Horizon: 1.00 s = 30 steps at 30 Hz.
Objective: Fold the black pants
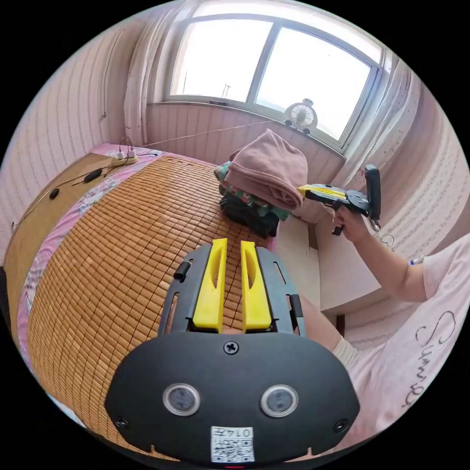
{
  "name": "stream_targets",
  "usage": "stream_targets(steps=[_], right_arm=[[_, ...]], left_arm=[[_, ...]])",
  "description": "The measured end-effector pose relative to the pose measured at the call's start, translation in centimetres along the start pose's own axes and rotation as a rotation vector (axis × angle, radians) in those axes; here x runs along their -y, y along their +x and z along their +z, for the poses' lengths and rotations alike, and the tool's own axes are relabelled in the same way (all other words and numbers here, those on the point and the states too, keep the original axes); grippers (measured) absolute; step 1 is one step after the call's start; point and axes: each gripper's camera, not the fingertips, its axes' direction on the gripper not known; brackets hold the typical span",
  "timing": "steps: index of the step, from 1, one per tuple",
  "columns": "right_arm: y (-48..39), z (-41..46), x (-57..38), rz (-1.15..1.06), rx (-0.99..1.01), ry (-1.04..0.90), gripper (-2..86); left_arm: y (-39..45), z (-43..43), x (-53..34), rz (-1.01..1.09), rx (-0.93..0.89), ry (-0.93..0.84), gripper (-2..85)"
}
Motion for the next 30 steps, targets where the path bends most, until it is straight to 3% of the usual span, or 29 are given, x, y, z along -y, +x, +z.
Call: stream_targets(steps=[6,10,18,24,30], right_arm=[[-13.3,3.0,-2.8,-0.129,0.265,-0.093,4.0],[-23.0,6.4,-3.5,-0.198,0.447,-0.159,6.0],[-53.1,12.8,-0.4,-0.58,0.98,-0.353,7.7],[-76.2,13.2,0.5,-0.985,1.11,-0.36,9.3],[-98.6,13.5,-1.1,-1.341,1.09,-0.327,13.4]], left_arm=[[-0.5,-12.1,-17.0,-0.21,0.119,0.045,5.2],[-1.0,-21.8,-30.6,-0.434,0.303,0.065,5.3],[-1.2,-40.6,-55.5,-0.981,0.618,0.218,6.3],[-0.7,-51.8,-70.1,-1.237,0.806,0.397,8.1],[-2.5,-59.3,-80.0,-1.369,0.979,0.513,10.9]])
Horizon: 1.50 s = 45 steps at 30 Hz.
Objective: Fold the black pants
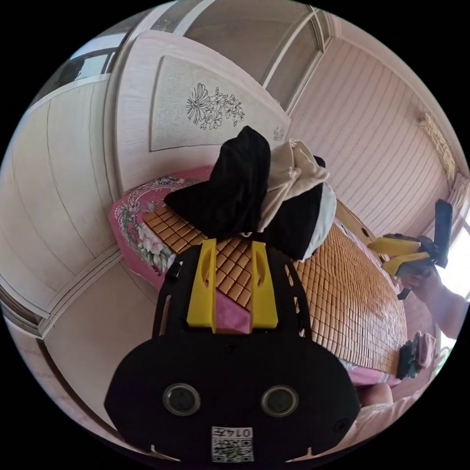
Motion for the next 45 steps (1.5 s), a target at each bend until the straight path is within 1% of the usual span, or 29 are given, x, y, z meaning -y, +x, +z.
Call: stream_targets(steps=[2,4,6,7,8,9,10,11,13,16,18,20,21,24,26,28,30,32,33,34,35,36,37,38,39,40,41,43,45], right_arm=[[1.0,3.1,4.6,0.006,-0.031,-0.003,15.7],[2.7,6.0,8.7,0.079,-0.098,-0.004,17.6],[5.4,9.7,12.5,0.202,-0.213,-0.016,17.5],[6.1,10.6,13.1,0.226,-0.229,-0.034,17.0],[7.4,12.3,14.1,0.266,-0.214,-0.102,13.7],[8.6,13.7,14.8,0.309,-0.157,-0.199,8.0],[9.1,14.0,15.1,0.332,-0.133,-0.238,6.7],[9.6,13.8,15.5,0.336,-0.076,-0.231,3.9],[9.5,12.5,15.8,0.285,-0.052,-0.183,2.3],[8.7,9.3,15.9,0.178,-0.026,-0.102,1.1],[8.1,5.2,15.2,0.158,0.02,0.036,0.6],[7.6,1.9,14.1,0.151,0.058,0.142,0.4],[7.2,-0.4,13.1,0.139,0.071,0.211,0.3],[5.9,-6.1,9.2,0.123,0.107,0.373,0.2],[5.1,-9.5,5.7,0.117,0.111,0.472,0.2],[4.3,-12.5,1.5,0.146,0.078,0.556,0.2],[3.1,-15.5,-5.0,0.229,-0.021,0.608,0.4],[2.4,-16.4,-10.4,0.334,-0.082,0.623,0.5],[2.1,-16.4,-14.1,0.423,-0.11,0.601,0.7],[2.0,-16.1,-15.8,0.476,-0.119,0.578,0.7],[1.8,-15.1,-19.4,0.579,-0.133,0.511,1.0],[1.8,-13.2,-22.9,0.673,-0.161,0.417,1.3],[1.9,-12.0,-24.6,0.724,-0.176,0.364,1.6],[2.1,-9.4,-28.2,0.821,-0.198,0.228,2.0],[2.3,-7.0,-31.4,0.909,-0.208,0.094,2.7],[2.3,-6.1,-32.8,0.94,-0.204,0.054,3.1],[2.2,-5.1,-34.9,0.979,-0.18,0.023,5.3],[2.0,-4.5,-36.7,1.008,-0.16,0.039,8.7],[2.5,-4.5,-37.3,1.005,-0.193,0.059,12.0]], left_arm=[[-3.2,1.2,1.7,-0.029,-0.007,0.014,12.3],[-5.0,2.3,2.8,-0.058,-0.034,-0.002,12.6],[-6.2,3.2,3.9,-0.075,-0.067,-0.029,11.0],[-6.7,3.6,4.5,-0.078,-0.074,-0.036,6.8],[-7.0,3.6,4.8,-0.069,-0.089,-0.025,3.4],[-7.2,3.6,5.0,-0.08,-0.097,-0.015,2.0],[-7.7,3.4,5.1,-0.105,-0.122,0.008,0.3],[-8.0,3.2,5.3,-0.111,-0.129,0.007,-0.3],[-8.4,1.8,5.6,-0.109,-0.118,0.04,-0.7],[-8.7,-2.3,6.6,-0.093,-0.114,0.157,-0.9],[-8.5,-5.3,8.0,-0.084,-0.135,0.237,-0.9],[-6.8,-9.8,10.5,-0.004,-0.136,0.347,-1.0],[-6.0,-10.9,11.2,0.027,-0.13,0.37,-1.0],[-1.5,-15.9,14.2,0.181,-0.146,0.464,-1.0],[3.5,-18.9,15.9,0.317,-0.196,0.511,-1.0],[8.1,-20.3,16.3,0.437,-0.256,0.531,-1.0],[13.3,-21.0,16.1,0.564,-0.332,0.528,-0.9],[21.3,-20.4,14.6,0.751,-0.474,0.464,-0.7],[23.4,-20.0,14.0,0.805,-0.503,0.439,-0.7],[27.3,-18.9,12.3,0.896,-0.567,0.376,-0.3],[30.9,-17.3,10.2,0.97,-0.647,0.284,0.2],[32.5,-16.3,9.0,1.0,-0.688,0.226,0.6],[35.3,-13.8,6.3,1.042,-0.757,0.102,1.7],[37.3,-10.6,3.0,1.054,-0.815,-0.021,3.1],[38.1,-8.8,1.3,1.044,-0.837,-0.089,3.6],[39.0,-5.0,-2.1,1.011,-0.862,-0.252,4.7],[39.1,-1.7,-5.3,0.954,-0.866,-0.416,5.0],[38.1,0.9,-8.8,0.858,-0.913,-0.565,5.2],[36.5,2.1,-10.7,0.767,-0.865,-0.617,5.3]])
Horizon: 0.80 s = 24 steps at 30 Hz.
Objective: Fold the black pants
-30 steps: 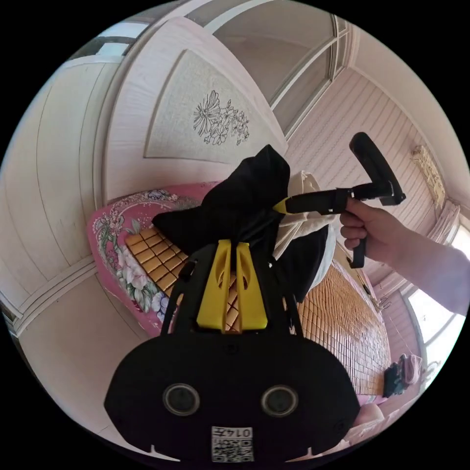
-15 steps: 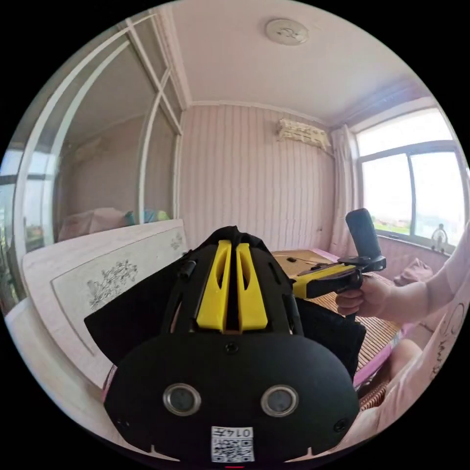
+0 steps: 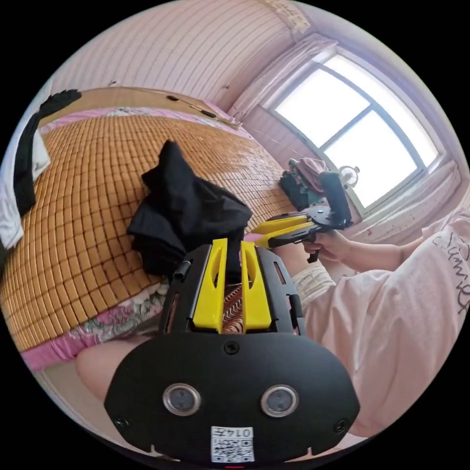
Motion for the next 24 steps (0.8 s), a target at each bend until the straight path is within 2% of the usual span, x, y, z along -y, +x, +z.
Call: stream_targets(steps=[4,8,11,13,16,18,21,24], right_arm=[[-1.4,0.4,2.1,-0.131,-0.096,0.046,15.0],[-5.9,4.4,4.8,-0.39,-0.19,-0.034,21.3],[-6.6,9.7,6.4,-0.43,-0.235,-0.222,22.9],[-5.9,11.1,7.0,-0.41,-0.367,-0.247,17.4],[-4.5,8.9,8.0,-0.363,-0.254,-0.247,12.2],[-1.4,4.8,8.0,-0.242,-0.054,-0.147,7.6],[3.0,1.3,7.1,-0.108,0.136,-0.085,7.1],[5.7,-0.8,5.6,-0.064,0.211,-0.041,7.1]], left_arm=[[-3.7,0.7,-2.6,-0.267,0.129,0.003,7.8],[-6.4,1.1,-1.5,-0.371,0.315,-0.005,9.3],[-8.2,2.2,-0.5,-0.396,0.233,-0.006,9.9],[-8.3,3.0,0.1,-0.358,0.232,-0.028,10.2],[-8.2,4.4,1.0,-0.293,0.27,-0.106,11.5],[-8.3,5.1,1.5,-0.268,0.286,-0.142,12.0],[-8.8,6.5,2.3,-0.237,0.29,-0.165,12.4],[-9.7,8.1,3.5,-0.248,0.212,-0.158,12.8]])
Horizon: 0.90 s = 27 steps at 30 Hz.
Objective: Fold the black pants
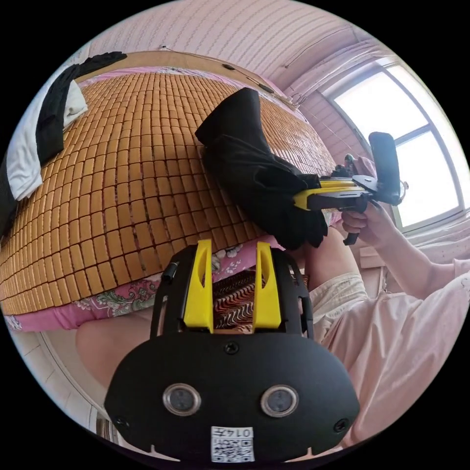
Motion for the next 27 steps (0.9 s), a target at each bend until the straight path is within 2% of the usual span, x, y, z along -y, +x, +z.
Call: stream_targets(steps=[3,7,10,12,14,16,18,20,22,24,27], right_arm=[[2.0,-1.2,-1.6,0.059,0.127,0.034,5.8],[3.6,-1.7,-3.2,0.117,0.11,0.037,2.7],[2.7,-1.8,-3.8,0.054,-0.01,0.006,3.3],[-0.1,-1.3,-3.8,-0.118,-0.091,-0.004,5.9],[-1.9,0.1,-3.3,-0.165,-0.139,-0.065,16.4],[-3.4,2.6,-2.6,-0.209,-0.177,-0.192,22.5],[-4.1,5.4,-2.7,-0.262,-0.348,-0.298,19.6],[-4.0,5.2,-3.4,-0.297,-0.488,-0.281,13.0],[-3.1,2.5,-3.7,-0.239,-0.356,-0.238,9.7],[-0.4,-2.6,-5.1,-0.105,-0.154,-0.111,6.3],[2.4,-7.9,-7.5,0.015,-0.056,0.017,4.9]], left_arm=[[0.6,0.5,1.3,0.033,-0.086,0.023,13.5],[1.4,0.6,2.0,0.128,-0.145,0.045,14.4],[0.7,1.6,2.0,0.121,-0.099,-0.023,14.6],[-0.2,1.6,1.8,0.089,-0.105,-0.039,14.1],[-1.5,0.8,1.0,0.028,-0.125,0.008,12.7],[-2.6,0.3,0.4,-0.018,-0.124,0.031,12.3],[-3.6,0.2,0.0,-0.061,-0.095,0.017,12.4],[-4.4,0.1,-0.2,-0.091,-0.098,0.013,12.4],[-4.6,0.0,-0.1,-0.095,-0.107,0.017,12.5],[-4.6,0.0,0.1,-0.085,-0.107,0.008,12.5],[-4.3,0.4,0.7,-0.054,-0.123,0.003,12.7]])
